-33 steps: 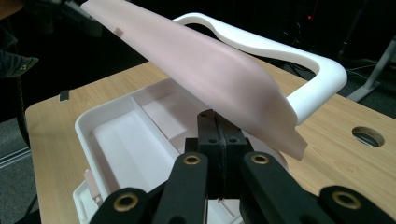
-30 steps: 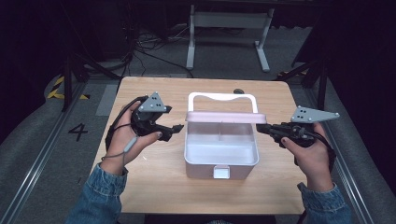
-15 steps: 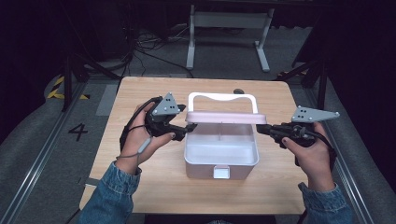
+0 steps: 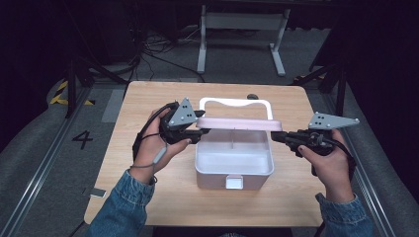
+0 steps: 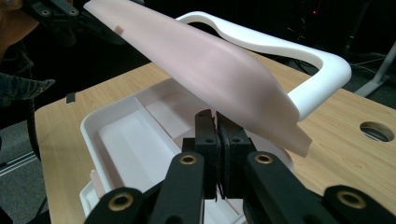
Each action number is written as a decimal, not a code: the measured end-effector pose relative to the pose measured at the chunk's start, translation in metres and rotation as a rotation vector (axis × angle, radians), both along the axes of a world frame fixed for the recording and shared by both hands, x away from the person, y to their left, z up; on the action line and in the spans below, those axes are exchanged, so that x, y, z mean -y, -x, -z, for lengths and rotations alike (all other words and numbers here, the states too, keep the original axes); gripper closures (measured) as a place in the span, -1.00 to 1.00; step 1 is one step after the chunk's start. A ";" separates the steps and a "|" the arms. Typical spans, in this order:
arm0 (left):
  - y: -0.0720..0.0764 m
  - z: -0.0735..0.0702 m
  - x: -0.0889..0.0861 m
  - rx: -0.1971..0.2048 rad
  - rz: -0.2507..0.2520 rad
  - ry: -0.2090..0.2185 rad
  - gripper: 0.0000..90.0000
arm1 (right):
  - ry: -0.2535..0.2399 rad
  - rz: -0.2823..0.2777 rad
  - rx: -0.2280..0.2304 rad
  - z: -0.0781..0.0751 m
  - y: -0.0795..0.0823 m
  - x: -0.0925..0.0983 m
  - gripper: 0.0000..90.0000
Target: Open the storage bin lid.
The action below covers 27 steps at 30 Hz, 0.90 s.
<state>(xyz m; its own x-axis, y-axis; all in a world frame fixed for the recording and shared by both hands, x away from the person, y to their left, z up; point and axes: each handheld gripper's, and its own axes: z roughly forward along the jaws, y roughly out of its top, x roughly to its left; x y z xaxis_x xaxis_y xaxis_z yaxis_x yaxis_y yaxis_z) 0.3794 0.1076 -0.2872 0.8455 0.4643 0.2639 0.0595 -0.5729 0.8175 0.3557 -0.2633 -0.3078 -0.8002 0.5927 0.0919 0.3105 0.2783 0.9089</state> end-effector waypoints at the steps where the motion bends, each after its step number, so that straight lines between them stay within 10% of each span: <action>1: 0.000 0.000 0.001 0.000 -0.001 0.002 0.28 | 0.002 -0.001 0.001 0.000 0.000 0.000 0.96; 27: -0.041 -0.021 -0.002 -0.133 -0.034 0.084 0.47 | 0.012 0.085 0.011 -0.002 0.021 0.027 0.90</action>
<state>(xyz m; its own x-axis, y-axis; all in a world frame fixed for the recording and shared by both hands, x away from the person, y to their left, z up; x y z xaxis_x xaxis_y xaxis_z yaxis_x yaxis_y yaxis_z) 0.4207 0.1096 -0.2667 0.8540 0.5087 0.1095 0.1886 -0.4987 0.8460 0.3346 -0.2900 -0.3053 -0.7481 0.6592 0.0754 0.3232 0.2627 0.9091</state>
